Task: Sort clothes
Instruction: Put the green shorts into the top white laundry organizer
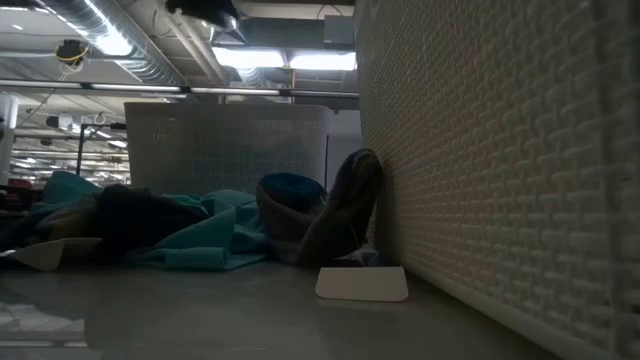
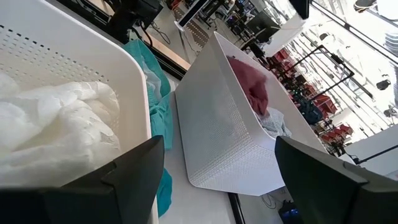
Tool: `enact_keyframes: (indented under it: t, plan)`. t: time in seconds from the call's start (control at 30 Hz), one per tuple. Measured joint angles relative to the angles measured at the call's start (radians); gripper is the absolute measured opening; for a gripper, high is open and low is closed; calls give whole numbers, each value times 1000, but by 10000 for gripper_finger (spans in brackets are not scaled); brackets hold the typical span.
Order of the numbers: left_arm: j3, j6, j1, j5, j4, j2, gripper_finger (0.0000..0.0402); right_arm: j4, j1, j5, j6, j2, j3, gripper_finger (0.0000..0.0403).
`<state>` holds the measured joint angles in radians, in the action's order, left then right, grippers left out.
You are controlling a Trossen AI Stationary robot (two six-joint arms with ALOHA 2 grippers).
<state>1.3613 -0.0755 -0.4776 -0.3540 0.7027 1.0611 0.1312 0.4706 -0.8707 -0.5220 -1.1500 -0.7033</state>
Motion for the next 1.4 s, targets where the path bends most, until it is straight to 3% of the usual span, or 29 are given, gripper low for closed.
enact_keyframes:
  t: [0.2,0.4,0.63,0.9,1.2,1.4]
  plan:
    - [-26,68,146,308,66,-10,240,-1,0,0,0,0,0,310]
    - [-133,128,321,332,102,-2,239,-5,0,0,1,0,-1,310]
    - [-295,300,468,284,26,3,239,-5,0,0,1,0,-1,310]
    - [-501,442,538,98,-16,21,239,-6,0,0,1,0,-1,310]
    - [-631,295,526,-111,-150,143,239,-5,0,1,-3,0,-1,310]
    - [-638,244,445,-82,-185,283,239,-5,0,1,-6,0,-1,310]
